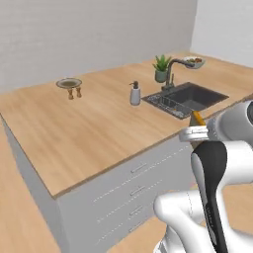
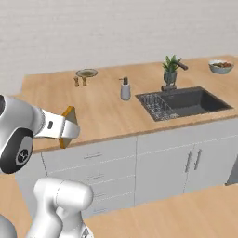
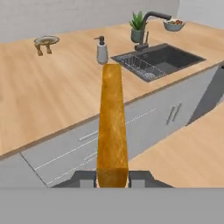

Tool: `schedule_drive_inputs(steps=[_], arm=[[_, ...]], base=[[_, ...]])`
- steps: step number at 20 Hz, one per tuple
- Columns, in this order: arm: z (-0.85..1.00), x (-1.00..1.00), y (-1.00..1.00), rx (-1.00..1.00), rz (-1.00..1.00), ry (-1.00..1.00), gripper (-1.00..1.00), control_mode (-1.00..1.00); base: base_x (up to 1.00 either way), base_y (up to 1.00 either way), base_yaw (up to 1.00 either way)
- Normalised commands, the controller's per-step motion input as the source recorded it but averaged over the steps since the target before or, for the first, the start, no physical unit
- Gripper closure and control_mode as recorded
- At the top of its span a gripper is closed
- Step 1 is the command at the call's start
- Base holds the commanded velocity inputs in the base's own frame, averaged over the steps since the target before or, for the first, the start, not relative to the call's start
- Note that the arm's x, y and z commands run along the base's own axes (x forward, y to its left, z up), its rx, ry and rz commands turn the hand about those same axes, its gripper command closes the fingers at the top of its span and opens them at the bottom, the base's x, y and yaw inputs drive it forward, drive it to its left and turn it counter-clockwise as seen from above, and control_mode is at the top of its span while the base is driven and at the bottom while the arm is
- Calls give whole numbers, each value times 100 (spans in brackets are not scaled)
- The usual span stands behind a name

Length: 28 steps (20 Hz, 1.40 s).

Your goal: Start the toaster. Once the lever pops up, take the bread to the plate on the dining counter.

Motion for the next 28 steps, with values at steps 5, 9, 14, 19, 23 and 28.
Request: schedule_drive_inputs(steps=[5,9,14,19,23,28], arm=[[0,0,0,0,0,0,100,100],[0,0,0,0,0,0,100,100],[0,0,0,0,0,0,100,100],[0,0,0,0,0,0,100,100],[0,0,0,0,0,0,100,100],[0,0,0,0,0,0,100,100]], base=[[-55,33,93],[-37,96,67],[-1,100,27],[41,100,-13],[67,100,-30],[79,70,-33]])
